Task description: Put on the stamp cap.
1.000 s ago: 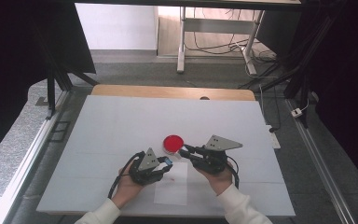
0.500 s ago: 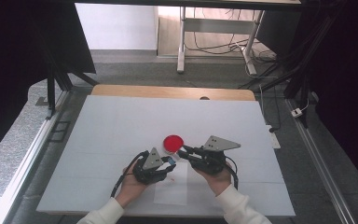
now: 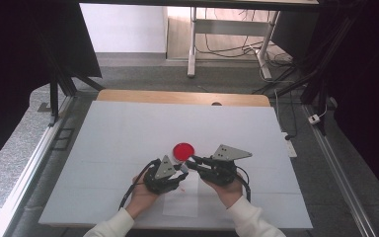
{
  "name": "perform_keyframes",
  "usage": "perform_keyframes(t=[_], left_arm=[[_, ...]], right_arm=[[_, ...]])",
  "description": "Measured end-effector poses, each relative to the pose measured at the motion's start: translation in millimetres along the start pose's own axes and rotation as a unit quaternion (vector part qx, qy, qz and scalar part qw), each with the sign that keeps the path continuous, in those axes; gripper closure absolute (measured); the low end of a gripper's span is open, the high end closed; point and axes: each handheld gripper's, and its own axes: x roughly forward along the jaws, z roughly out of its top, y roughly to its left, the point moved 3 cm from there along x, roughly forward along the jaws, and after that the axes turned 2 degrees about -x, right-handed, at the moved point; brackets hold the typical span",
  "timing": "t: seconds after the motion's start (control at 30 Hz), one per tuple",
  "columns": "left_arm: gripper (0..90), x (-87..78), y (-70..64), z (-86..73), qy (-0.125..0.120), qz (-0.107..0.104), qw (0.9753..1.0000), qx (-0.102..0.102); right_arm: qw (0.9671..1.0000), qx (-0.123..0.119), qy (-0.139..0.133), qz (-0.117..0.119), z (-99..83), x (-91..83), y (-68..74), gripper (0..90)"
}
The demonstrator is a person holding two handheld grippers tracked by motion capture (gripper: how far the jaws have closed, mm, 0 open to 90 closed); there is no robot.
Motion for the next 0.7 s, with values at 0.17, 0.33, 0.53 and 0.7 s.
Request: perform_keyframes(t=[0.17,0.33,0.53,0.7], left_arm=[[63.8,-0.6,-0.1,0.3,-0.003,0.001,1.0,-0.002],[63.7,-0.2,-1.2,0.2,-0.003,0.002,1.0,0.001],[63.7,-0.3,-1.5,-0.3,-0.004,0.003,1.0,0.0],[63.7,1.1,-3.3,-0.9,-0.001,0.0,1.0,0.0]], right_arm=[[1.0,-0.001,0.003,-0.002,-0.9,1.5,0.5,74.9],[1.0,0.0,0.002,-0.009,-1.3,2.8,0.8,74.8],[0.9999,0.002,0.007,-0.012,-3.0,5.0,2.4,74.9],[0.9996,-0.005,-0.002,-0.027,-2.5,5.2,3.5,75.8]])
